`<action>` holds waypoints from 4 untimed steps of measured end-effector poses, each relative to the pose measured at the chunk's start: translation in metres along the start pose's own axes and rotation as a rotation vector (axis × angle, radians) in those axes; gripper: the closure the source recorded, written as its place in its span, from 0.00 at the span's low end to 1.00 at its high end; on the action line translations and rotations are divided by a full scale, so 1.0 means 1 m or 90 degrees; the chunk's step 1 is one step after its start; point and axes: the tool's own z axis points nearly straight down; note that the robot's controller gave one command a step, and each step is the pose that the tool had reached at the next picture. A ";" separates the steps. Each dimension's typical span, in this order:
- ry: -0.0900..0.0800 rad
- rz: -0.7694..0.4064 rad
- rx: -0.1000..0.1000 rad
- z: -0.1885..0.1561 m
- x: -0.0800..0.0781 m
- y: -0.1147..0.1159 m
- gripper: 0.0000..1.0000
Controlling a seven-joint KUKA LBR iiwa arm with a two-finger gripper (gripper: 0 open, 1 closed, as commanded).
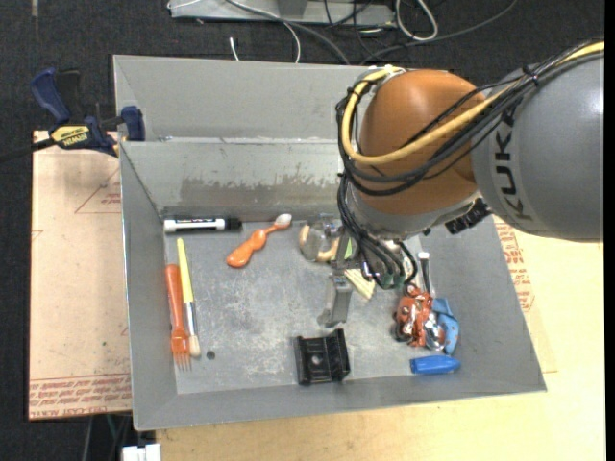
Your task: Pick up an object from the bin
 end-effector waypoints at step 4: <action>-0.007 -0.162 -0.001 0.103 -0.099 -0.027 0.00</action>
Offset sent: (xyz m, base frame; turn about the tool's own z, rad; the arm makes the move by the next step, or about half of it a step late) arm 0.1155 0.0316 -0.1707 -0.2747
